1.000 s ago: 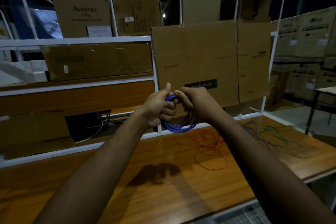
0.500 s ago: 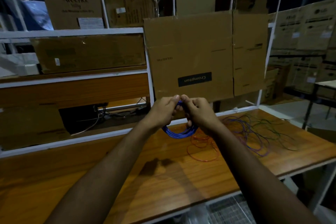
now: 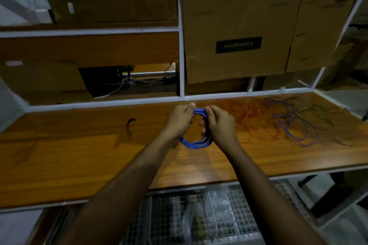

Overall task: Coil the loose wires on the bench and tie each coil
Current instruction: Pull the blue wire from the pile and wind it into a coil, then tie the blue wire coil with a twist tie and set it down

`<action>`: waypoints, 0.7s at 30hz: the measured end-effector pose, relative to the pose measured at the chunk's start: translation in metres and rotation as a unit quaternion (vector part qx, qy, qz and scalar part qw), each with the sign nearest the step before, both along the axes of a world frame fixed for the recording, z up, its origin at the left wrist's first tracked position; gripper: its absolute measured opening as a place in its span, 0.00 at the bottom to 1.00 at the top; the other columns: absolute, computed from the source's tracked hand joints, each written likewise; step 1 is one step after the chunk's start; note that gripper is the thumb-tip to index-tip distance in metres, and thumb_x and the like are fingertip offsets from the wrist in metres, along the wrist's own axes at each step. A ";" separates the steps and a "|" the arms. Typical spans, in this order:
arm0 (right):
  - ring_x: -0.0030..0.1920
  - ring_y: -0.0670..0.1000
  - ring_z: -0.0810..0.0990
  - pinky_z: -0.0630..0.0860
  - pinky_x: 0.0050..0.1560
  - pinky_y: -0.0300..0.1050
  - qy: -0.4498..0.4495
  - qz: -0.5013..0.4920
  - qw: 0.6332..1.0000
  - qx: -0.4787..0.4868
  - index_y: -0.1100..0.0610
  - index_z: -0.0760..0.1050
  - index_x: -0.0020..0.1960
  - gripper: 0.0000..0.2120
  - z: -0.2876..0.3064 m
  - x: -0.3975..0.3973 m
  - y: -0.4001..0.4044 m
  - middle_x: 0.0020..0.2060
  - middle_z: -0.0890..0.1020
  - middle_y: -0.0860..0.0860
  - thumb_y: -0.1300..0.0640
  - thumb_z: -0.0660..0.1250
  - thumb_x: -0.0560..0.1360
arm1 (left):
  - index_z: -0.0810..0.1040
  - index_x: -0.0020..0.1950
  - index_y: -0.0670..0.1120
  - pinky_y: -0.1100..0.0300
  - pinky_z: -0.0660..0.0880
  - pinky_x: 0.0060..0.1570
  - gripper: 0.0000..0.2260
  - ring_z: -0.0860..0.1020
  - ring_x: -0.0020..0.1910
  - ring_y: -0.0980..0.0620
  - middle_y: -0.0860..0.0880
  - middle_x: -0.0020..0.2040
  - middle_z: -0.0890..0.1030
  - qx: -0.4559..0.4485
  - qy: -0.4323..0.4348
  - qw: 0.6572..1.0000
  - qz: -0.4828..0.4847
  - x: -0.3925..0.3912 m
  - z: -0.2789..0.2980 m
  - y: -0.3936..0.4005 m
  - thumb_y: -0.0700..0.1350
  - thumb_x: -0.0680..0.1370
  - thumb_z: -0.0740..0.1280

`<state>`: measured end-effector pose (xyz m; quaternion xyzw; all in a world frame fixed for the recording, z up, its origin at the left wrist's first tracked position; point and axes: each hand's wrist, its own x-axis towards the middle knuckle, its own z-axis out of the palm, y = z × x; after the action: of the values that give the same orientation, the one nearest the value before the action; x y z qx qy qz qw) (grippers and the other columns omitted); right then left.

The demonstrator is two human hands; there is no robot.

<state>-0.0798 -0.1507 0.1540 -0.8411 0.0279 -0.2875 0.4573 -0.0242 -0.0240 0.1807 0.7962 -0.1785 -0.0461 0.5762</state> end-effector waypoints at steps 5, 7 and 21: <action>0.39 0.50 0.78 0.73 0.38 0.49 0.038 0.012 0.987 -0.155 0.54 0.73 0.59 0.13 -0.051 0.024 0.044 0.43 0.80 0.50 0.48 0.54 0.85 | 0.72 0.36 0.47 0.60 0.58 0.27 0.18 0.63 0.24 0.55 0.52 0.27 0.68 -0.022 0.089 0.996 0.006 0.038 -0.042 0.041 0.50 0.85 0.56; 0.37 0.52 0.75 0.71 0.36 0.51 0.077 -0.028 0.975 -0.207 0.54 0.72 0.54 0.13 -0.064 0.043 0.063 0.40 0.77 0.50 0.47 0.53 0.84 | 0.72 0.37 0.47 0.61 0.58 0.26 0.18 0.62 0.24 0.55 0.52 0.28 0.67 -0.023 0.115 0.993 -0.012 0.055 -0.057 0.061 0.51 0.85 0.56; 0.36 0.50 0.79 0.74 0.37 0.50 0.200 0.099 0.967 -0.124 0.51 0.68 0.44 0.14 -0.129 0.163 0.197 0.37 0.82 0.50 0.47 0.53 0.85 | 0.75 0.38 0.46 0.56 0.63 0.35 0.18 0.71 0.32 0.52 0.49 0.32 0.74 0.126 -0.003 0.992 -0.026 0.172 -0.141 0.215 0.50 0.85 0.58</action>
<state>0.0835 0.0461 0.0245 -0.9302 -0.0011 -0.0680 0.3606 0.1480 0.1909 0.0392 0.8580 -0.1931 -0.0808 0.4691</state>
